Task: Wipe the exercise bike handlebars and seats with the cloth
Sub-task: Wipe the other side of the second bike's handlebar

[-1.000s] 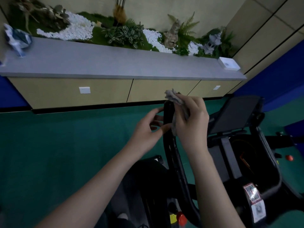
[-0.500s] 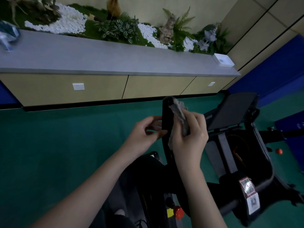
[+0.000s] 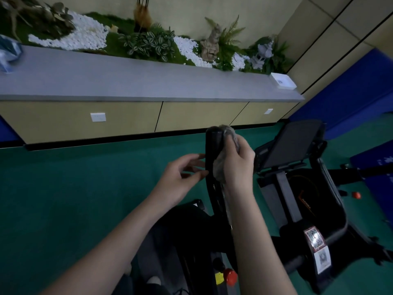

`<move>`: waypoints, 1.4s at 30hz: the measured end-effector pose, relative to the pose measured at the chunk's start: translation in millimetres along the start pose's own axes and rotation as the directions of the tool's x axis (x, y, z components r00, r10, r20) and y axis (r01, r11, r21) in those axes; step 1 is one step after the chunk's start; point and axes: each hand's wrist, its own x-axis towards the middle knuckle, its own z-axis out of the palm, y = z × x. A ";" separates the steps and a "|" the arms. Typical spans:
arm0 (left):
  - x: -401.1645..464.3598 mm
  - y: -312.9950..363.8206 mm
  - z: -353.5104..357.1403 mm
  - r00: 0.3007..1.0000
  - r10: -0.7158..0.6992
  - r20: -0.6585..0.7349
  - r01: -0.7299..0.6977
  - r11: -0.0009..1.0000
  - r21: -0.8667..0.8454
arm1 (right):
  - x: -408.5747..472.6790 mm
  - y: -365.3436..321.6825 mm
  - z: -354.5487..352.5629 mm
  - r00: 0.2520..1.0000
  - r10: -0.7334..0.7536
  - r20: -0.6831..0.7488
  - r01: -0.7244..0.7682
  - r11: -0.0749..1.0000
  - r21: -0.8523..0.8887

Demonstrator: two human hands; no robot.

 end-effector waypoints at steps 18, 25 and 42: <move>-2.0 -7.8 5.0 0.998 -0.055 0.037 0.054 0.998 0.028 | -58.1 20.6 -25.4 0.933 -0.349 -0.084 0.297 0.882 -0.366; -4.6 -10.7 9.9 0.990 -0.132 -0.040 0.132 0.991 -0.007 | -17.4 -4.8 -29.1 0.701 -0.713 0.011 0.674 0.657 -0.338; -42.1 -33.4 62.3 0.883 -0.267 -0.387 0.075 0.892 -0.445 | 54.2 -45.1 -7.8 -0.118 -0.254 0.960 0.986 -0.146 0.082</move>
